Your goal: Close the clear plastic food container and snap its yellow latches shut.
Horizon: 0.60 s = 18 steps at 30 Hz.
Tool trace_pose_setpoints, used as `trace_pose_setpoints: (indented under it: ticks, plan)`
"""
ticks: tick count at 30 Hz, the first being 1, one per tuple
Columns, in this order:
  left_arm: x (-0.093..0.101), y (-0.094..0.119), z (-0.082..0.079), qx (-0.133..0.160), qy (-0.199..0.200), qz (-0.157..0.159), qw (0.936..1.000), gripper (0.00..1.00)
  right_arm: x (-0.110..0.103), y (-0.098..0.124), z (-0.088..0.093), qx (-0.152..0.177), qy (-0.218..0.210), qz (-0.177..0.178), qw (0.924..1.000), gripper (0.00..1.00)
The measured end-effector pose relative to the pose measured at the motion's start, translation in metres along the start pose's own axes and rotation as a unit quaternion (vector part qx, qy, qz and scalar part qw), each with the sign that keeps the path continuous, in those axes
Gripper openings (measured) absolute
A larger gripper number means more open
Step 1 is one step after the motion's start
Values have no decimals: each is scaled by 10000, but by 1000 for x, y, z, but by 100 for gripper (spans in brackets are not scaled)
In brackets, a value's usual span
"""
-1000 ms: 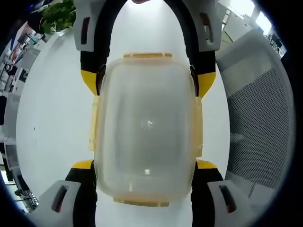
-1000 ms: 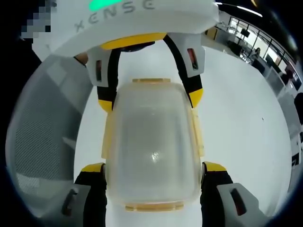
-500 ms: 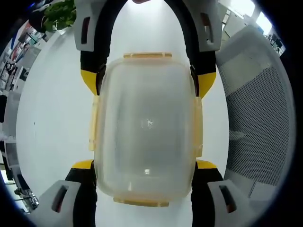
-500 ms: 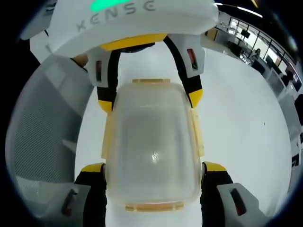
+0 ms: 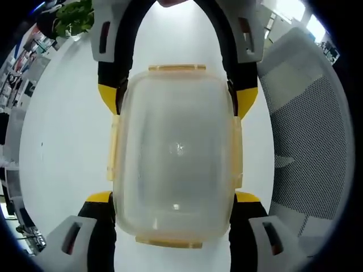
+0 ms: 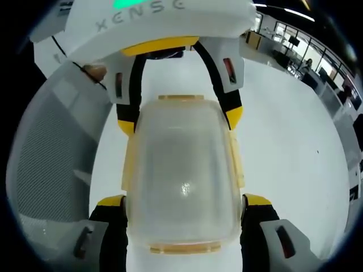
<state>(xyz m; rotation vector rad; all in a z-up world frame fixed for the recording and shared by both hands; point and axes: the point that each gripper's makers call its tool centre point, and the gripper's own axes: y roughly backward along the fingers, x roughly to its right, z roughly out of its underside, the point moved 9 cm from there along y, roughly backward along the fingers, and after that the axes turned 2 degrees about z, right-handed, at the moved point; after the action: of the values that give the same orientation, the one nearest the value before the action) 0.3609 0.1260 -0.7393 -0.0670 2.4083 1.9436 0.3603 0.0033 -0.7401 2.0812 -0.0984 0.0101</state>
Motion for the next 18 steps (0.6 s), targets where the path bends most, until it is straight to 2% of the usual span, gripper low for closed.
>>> trace_pose_setpoints:
  ticks: [18]
  plan:
    - [-1, -1, 0, -22, -9, 16, 10000, 83, 2, -1, 0, -7, -18, -69, 10000, 83]
